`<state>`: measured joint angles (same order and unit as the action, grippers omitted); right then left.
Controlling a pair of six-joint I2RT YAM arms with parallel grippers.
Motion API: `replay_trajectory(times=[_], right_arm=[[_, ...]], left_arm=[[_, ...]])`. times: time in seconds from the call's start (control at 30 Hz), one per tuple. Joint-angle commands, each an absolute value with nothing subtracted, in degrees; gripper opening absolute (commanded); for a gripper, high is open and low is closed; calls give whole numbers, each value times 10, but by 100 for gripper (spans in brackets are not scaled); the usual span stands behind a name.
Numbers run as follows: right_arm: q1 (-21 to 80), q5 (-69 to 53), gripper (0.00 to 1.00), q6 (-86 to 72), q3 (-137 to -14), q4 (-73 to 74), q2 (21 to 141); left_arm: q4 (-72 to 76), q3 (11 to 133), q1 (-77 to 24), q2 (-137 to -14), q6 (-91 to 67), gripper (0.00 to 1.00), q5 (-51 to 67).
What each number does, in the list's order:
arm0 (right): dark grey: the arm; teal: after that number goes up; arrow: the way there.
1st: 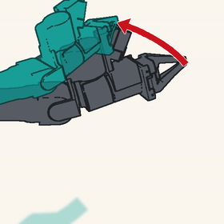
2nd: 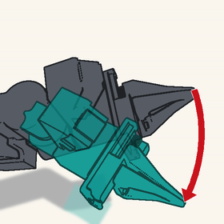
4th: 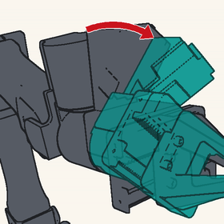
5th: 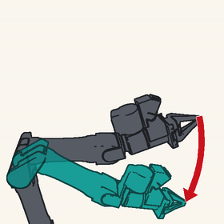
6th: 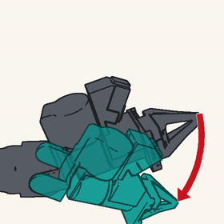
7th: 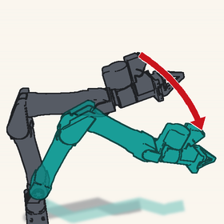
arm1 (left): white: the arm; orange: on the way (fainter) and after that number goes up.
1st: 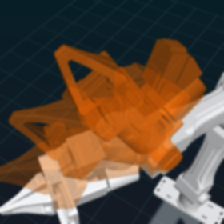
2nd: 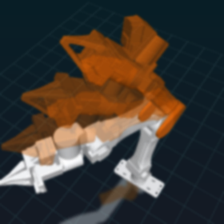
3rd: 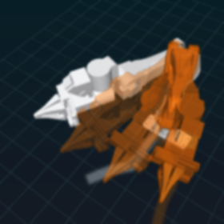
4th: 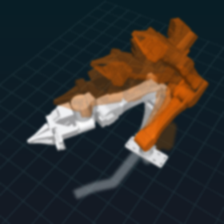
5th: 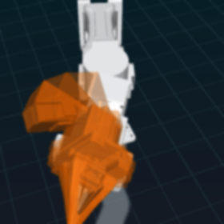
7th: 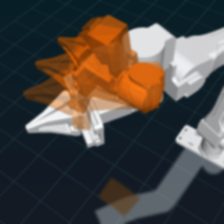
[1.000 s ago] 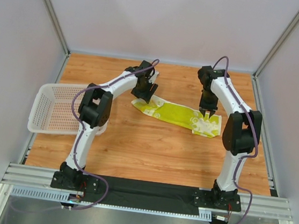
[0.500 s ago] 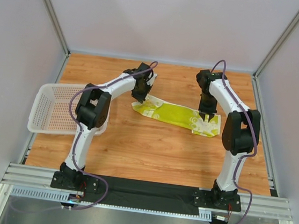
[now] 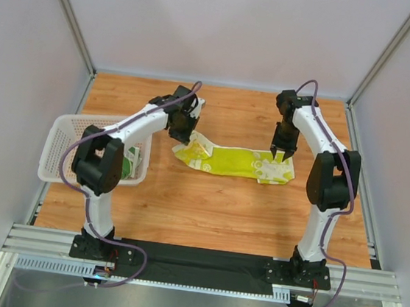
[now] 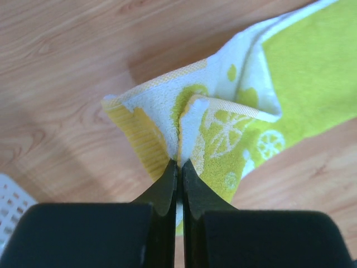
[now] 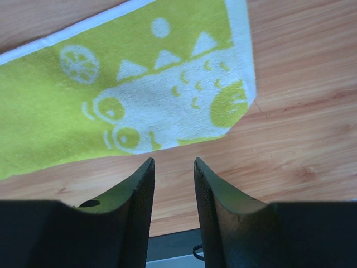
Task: Roll the towels
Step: Flatten the towel
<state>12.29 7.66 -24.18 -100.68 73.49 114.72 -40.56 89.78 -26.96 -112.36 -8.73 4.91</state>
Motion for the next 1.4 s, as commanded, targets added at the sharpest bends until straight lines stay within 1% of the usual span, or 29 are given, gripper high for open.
replay_trajectory(times=[0.0,0.13,0.2,0.3,0.43,0.6,0.7,1.0,1.07,1.1,1.17,1.2,1.27,1.37], right_arm=[[90,54,36,-255,-1019,709,1149],[64,51,38,-256,-1021,692,1158],[62,41,39,-244,-1034,679,1184],[61,41,41,-238,-1084,677,1236],[51,31,41,-235,-1170,686,1312],[51,20,41,-228,-1217,696,1381],[50,24,39,-229,-1202,693,1383],[54,27,40,-216,-1064,634,1258],[58,25,40,-214,-1042,625,1234],[60,25,39,-213,-1033,621,1228],[63,31,39,-212,-1009,618,1216],[64,32,39,-212,-1003,617,1208],[64,43,39,-207,-991,617,1202],[64,51,39,-203,-987,617,1196]], left_arm=[[-402,862,-271,-1038,-113,0,65],[-404,819,-271,-988,-113,0,54],[-406,801,-271,-971,-110,0,47],[-408,788,-270,-967,-105,0,44],[-415,788,-270,-971,-102,0,47],[-418,795,-268,-977,-98,0,44],[-429,805,-264,-989,-99,0,45],[-434,789,-254,-998,-104,0,30],[-441,789,-249,-1007,-106,10,26],[-443,788,-248,-1010,-106,20,24],[-444,787,-246,-1015,-105,29,18],[-443,787,-246,-1017,-104,37,17],[-445,790,-246,-1021,-100,46,9],[-441,798,-246,-1032,-93,47,6]])
